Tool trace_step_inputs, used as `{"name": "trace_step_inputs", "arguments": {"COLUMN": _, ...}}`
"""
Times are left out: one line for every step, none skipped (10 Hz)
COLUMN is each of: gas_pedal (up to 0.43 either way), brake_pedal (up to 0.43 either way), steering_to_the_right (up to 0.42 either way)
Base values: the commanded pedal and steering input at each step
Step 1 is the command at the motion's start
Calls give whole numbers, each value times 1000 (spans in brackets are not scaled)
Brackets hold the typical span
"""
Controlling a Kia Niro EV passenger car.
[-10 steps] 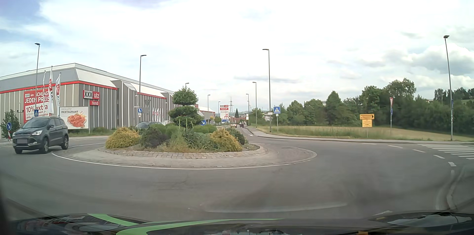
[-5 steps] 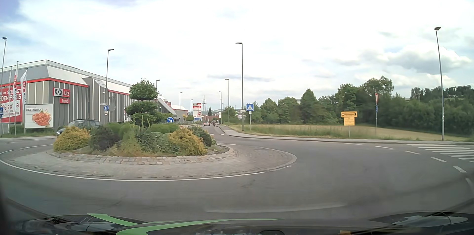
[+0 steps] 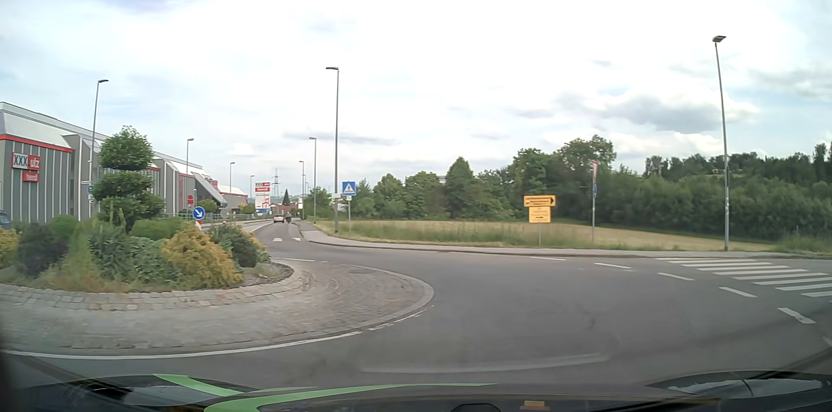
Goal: Follow the waypoints while adhering to traffic rules and regulations
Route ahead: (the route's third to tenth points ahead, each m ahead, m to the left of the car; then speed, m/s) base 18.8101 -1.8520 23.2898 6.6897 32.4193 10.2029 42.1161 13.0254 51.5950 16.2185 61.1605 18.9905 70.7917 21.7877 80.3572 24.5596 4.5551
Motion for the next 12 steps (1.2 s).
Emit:
{"name": "trace_step_inputs", "arguments": {"gas_pedal": 39, "brake_pedal": 0, "steering_to_the_right": 330}}
{"name": "trace_step_inputs", "arguments": {"gas_pedal": 39, "brake_pedal": 0, "steering_to_the_right": 321}}
{"name": "trace_step_inputs", "arguments": {"gas_pedal": 39, "brake_pedal": 0, "steering_to_the_right": 316}}
{"name": "trace_step_inputs", "arguments": {"gas_pedal": 39, "brake_pedal": 0, "steering_to_the_right": 305}}
{"name": "trace_step_inputs", "arguments": {"gas_pedal": 39, "brake_pedal": 0, "steering_to_the_right": 285}}
{"name": "trace_step_inputs", "arguments": {"gas_pedal": 39, "brake_pedal": 0, "steering_to_the_right": 261}}
{"name": "trace_step_inputs", "arguments": {"gas_pedal": 39, "brake_pedal": 0, "steering_to_the_right": 223}}
{"name": "trace_step_inputs", "arguments": {"gas_pedal": 39, "brake_pedal": 0, "steering_to_the_right": 174}}
{"name": "trace_step_inputs", "arguments": {"gas_pedal": 39, "brake_pedal": 0, "steering_to_the_right": 123}}
{"name": "trace_step_inputs", "arguments": {"gas_pedal": 39, "brake_pedal": 0, "steering_to_the_right": 78}}
{"name": "trace_step_inputs", "arguments": {"gas_pedal": 39, "brake_pedal": 0, "steering_to_the_right": 25}}
{"name": "trace_step_inputs", "arguments": {"gas_pedal": 39, "brake_pedal": 0, "steering_to_the_right": -38}}
